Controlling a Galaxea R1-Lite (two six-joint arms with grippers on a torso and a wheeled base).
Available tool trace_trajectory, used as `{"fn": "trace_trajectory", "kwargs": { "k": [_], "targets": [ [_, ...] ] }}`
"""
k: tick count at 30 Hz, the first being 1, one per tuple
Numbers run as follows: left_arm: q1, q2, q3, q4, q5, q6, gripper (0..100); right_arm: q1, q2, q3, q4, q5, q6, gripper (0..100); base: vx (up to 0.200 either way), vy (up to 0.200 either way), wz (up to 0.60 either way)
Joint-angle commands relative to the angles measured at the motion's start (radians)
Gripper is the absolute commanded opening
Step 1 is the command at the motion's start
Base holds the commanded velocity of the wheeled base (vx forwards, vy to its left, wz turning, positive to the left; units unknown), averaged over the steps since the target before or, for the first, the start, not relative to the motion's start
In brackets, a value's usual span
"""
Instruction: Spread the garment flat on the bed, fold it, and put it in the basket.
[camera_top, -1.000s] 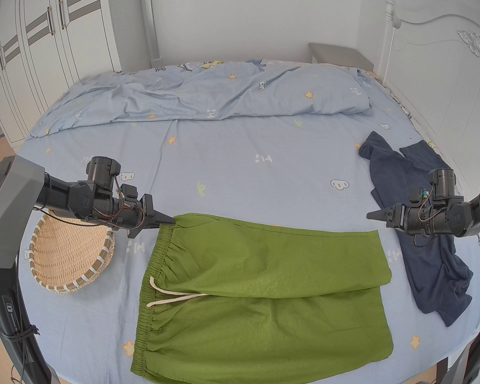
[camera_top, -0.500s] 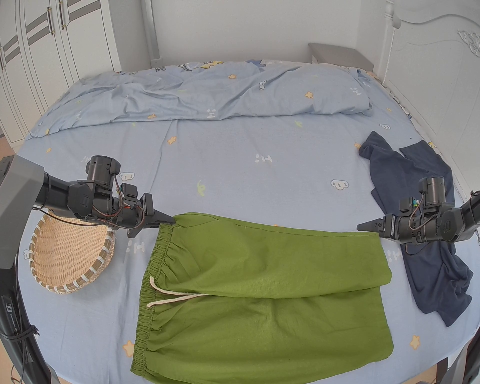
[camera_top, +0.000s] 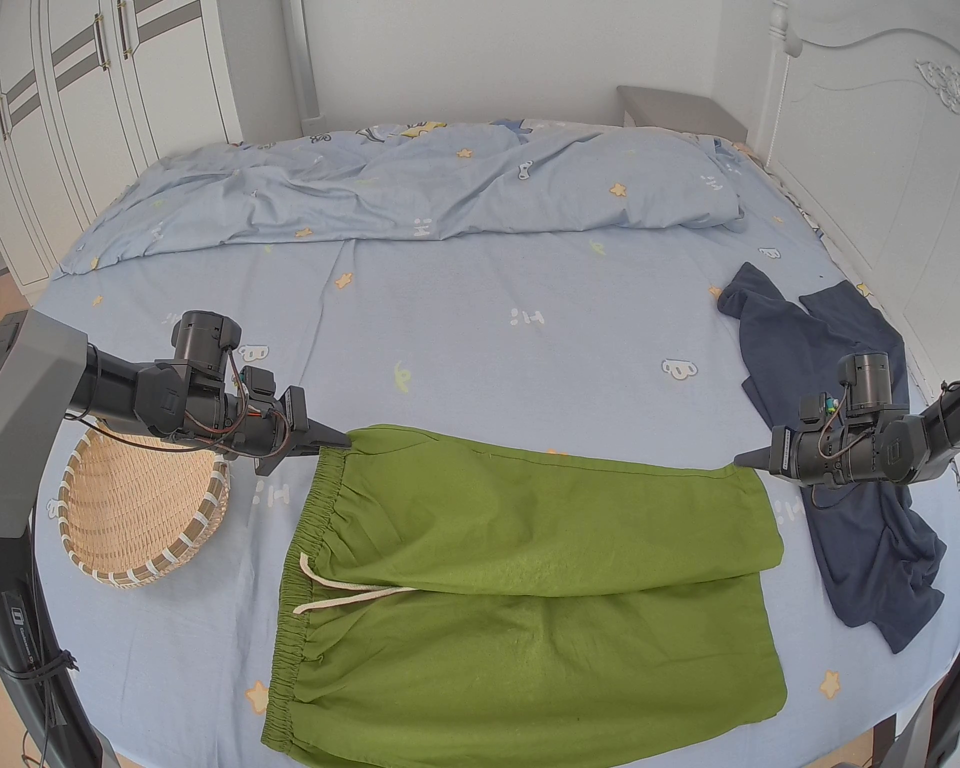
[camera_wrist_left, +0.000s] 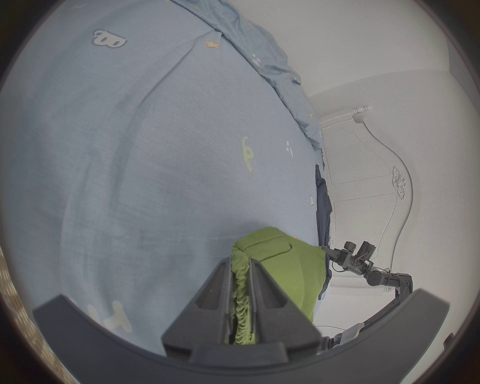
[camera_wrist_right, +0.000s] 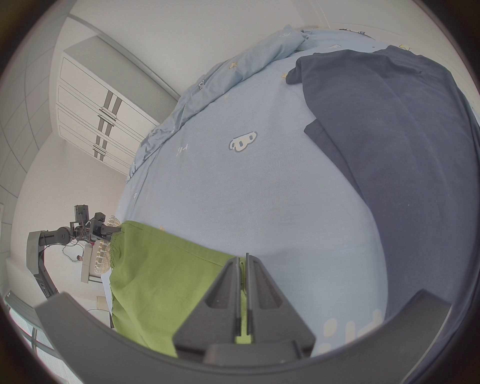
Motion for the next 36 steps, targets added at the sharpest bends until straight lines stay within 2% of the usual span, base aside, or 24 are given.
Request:
{"fn": "trace_trajectory", "kwargs": {
  "k": [1,7,11,16,24,30,36],
  "targets": [
    [0.0,-0.003,0.0,0.0,0.0,0.0,0,-0.001,-0.002,0.0,-0.001,0.0,0.001,0,0.0,0.0,0.0],
    [0.006,-0.007,0.003,-0.001,0.001,0.0,0,0.009,-0.045,0.007,0.006,-0.001,0.004,0,0.0,0.0,0.0],
    [0.013,-0.023,0.005,-0.001,0.0,0.0,0,0.041,-0.183,0.052,0.01,-0.023,0.002,0,0.0,0.0,0.0],
    [0.012,-0.032,0.014,-0.003,0.0,0.0,0,0.11,-0.387,0.098,0.047,-0.044,0.017,0,0.0,0.0,0.0],
    [0.013,-0.033,0.012,-0.003,0.0,0.003,0,0.214,-0.556,0.121,0.107,-0.044,0.024,0,0.0,0.0,0.0],
    [0.015,-0.033,0.014,-0.001,0.0,0.014,0,0.253,-0.609,0.132,0.108,-0.046,0.048,0,0.0,0.0,0.0],
    [0.02,-0.035,0.014,-0.001,0.0,0.014,0,0.259,-0.609,0.129,0.13,-0.046,0.05,0,0.0,0.0,0.0]
  ]
}}
